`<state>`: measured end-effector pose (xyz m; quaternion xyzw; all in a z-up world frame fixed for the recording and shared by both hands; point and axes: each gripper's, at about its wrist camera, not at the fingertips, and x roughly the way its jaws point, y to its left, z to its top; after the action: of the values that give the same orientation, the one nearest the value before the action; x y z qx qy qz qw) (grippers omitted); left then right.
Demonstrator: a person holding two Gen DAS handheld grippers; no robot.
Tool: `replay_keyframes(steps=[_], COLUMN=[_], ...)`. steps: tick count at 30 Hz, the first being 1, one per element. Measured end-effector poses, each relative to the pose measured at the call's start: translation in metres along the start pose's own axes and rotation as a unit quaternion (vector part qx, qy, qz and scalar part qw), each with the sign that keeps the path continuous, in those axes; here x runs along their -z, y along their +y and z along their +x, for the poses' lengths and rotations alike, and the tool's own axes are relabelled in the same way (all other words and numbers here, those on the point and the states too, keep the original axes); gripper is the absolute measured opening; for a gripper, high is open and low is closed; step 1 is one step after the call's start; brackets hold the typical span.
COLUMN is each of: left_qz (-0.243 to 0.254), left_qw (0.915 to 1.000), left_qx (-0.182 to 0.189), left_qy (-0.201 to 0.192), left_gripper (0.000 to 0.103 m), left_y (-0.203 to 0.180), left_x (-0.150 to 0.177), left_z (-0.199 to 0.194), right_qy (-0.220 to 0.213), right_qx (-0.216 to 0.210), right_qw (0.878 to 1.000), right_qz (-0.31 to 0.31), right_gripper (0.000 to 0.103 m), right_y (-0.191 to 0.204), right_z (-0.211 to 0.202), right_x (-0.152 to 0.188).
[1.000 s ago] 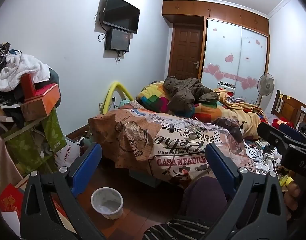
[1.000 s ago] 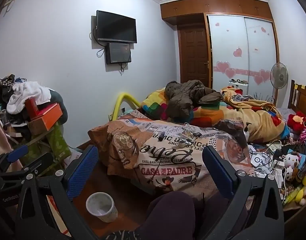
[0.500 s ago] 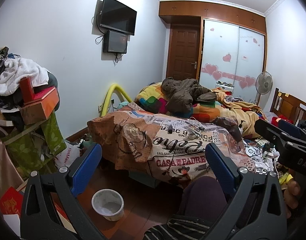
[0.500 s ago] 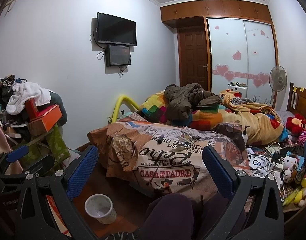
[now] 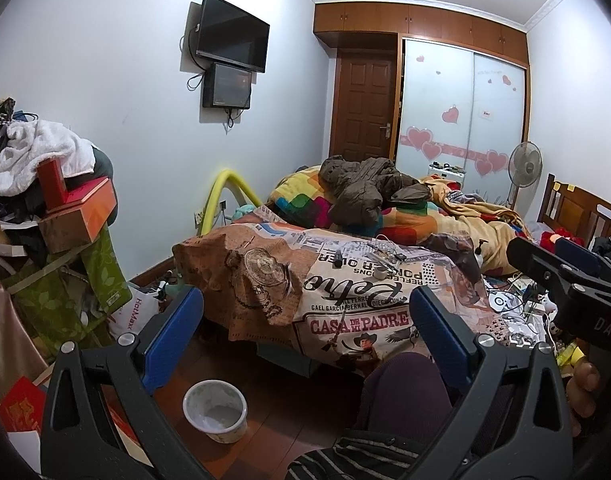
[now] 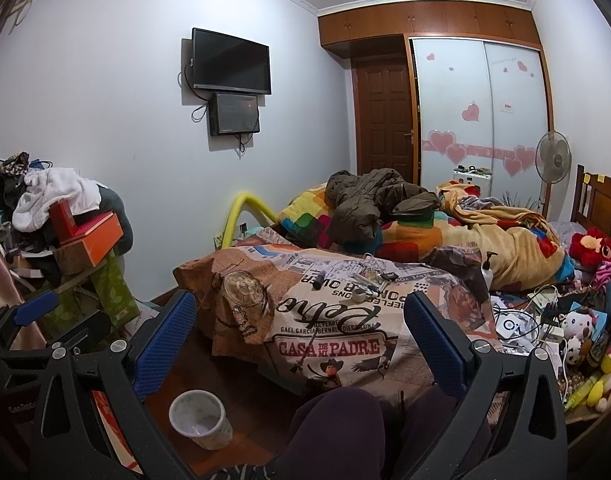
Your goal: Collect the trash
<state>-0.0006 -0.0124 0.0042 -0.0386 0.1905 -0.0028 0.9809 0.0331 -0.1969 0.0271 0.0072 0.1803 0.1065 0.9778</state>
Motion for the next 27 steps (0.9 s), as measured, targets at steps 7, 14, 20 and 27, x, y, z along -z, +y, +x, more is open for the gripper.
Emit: replay_keyframes(steps=[7, 14, 20, 27], left_qz=[-0.001, 0.0, 0.0, 0.0], left_qw=[1.0, 1.0, 1.0, 1.0], left_qx=[0.0, 0.0, 0.0, -0.001], left_qy=[0.0, 0.0, -0.002, -0.001], left_gripper=[0.103, 0.103, 0.103, 0.103], left_y=[-0.0003, -0.0011, -0.0029, -0.0034], left_x=[-0.0001, -0.0002, 0.0004, 0.0007], left_z=[-0.0001, -0.0008, -0.0012, -0.0009], right_qy=[0.0, 0.0, 0.0, 0.0], right_qx=[0.0, -0.001, -0.001, -0.001], right_qw=[1.0, 1.0, 1.0, 1.0], right_qz=[0.0, 0.002, 0.002, 0.003], right_gripper=[0.103, 0.103, 0.103, 0.103], right_y=[-0.0005, -0.0022, -0.0023, -0.0019], right_z=[-0.0001, -0.0017, -0.0014, -0.0015], right_x=[0.0003, -0.0001, 0.0003, 0.0])
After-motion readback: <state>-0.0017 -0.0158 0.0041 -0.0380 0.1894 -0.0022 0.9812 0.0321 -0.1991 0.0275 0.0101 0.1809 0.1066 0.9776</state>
